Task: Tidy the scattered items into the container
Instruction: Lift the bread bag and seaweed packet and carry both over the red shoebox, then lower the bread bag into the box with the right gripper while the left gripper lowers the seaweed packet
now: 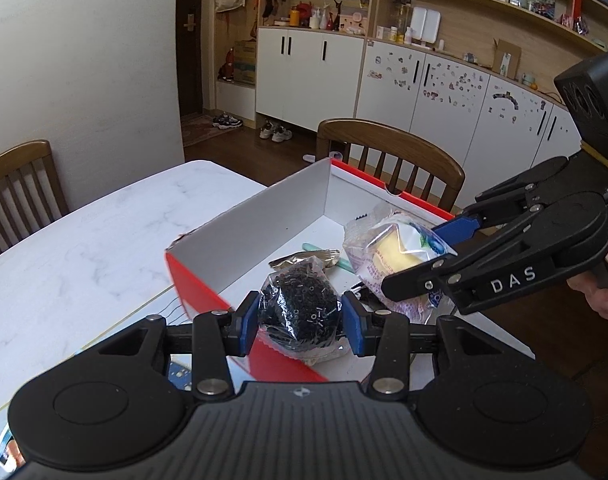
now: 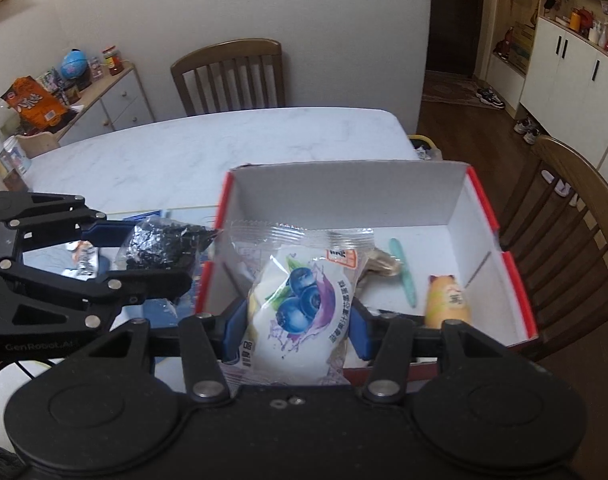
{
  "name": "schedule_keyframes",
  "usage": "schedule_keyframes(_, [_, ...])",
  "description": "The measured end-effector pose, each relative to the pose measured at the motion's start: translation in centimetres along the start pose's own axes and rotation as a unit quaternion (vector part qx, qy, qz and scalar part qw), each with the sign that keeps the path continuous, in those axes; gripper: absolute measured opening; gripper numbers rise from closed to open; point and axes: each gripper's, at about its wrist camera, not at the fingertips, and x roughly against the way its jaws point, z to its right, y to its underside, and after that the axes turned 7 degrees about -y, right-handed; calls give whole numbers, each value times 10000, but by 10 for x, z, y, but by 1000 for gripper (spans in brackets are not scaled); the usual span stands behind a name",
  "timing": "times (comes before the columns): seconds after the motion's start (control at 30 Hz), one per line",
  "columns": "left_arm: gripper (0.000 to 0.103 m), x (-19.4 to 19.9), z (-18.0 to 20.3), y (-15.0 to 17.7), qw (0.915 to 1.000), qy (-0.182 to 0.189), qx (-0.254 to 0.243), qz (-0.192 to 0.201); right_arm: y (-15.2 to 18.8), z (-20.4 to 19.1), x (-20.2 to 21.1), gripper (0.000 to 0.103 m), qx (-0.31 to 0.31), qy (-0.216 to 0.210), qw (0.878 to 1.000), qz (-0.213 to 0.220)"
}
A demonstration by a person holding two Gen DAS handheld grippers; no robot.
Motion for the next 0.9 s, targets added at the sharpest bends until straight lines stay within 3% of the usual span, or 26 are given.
schedule_keyframes(0.9, [42,-80,38,-32,9957,489,-565,-557,-33,86,-30,51,-238,257,9993,-118])
